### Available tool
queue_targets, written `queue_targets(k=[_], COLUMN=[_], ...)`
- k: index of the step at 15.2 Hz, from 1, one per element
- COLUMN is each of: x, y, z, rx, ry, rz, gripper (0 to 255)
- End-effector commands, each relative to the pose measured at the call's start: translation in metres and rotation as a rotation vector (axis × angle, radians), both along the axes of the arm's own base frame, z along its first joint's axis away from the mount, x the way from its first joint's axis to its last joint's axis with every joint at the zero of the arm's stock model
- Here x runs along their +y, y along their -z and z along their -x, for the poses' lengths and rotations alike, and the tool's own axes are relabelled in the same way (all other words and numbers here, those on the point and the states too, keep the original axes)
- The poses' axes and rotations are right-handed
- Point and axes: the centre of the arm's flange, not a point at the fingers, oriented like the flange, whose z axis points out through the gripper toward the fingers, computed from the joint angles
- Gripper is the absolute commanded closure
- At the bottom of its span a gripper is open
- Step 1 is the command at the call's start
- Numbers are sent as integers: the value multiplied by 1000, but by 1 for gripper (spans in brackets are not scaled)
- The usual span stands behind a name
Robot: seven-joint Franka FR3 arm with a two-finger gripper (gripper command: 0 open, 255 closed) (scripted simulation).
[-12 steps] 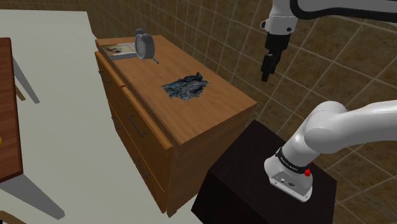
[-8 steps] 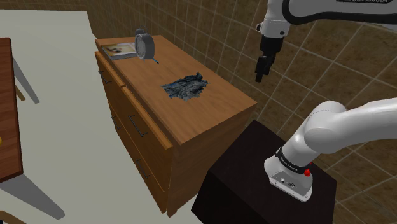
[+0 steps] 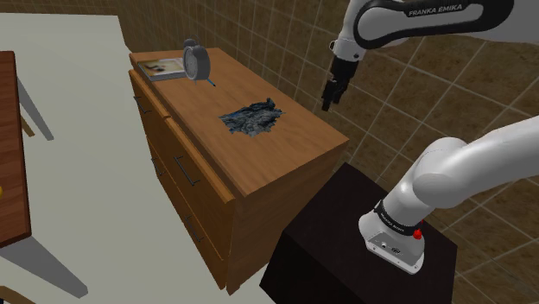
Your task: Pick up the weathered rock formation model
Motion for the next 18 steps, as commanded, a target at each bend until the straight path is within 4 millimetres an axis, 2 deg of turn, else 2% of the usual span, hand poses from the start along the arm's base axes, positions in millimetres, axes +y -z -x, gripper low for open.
queue_targets(k=[1, 18], x=[-13, -88], y=[14, 107], z=[-17, -176], rx=[-34, -289], ry=[4, 36], rz=[-16, -157], gripper=[0, 0])
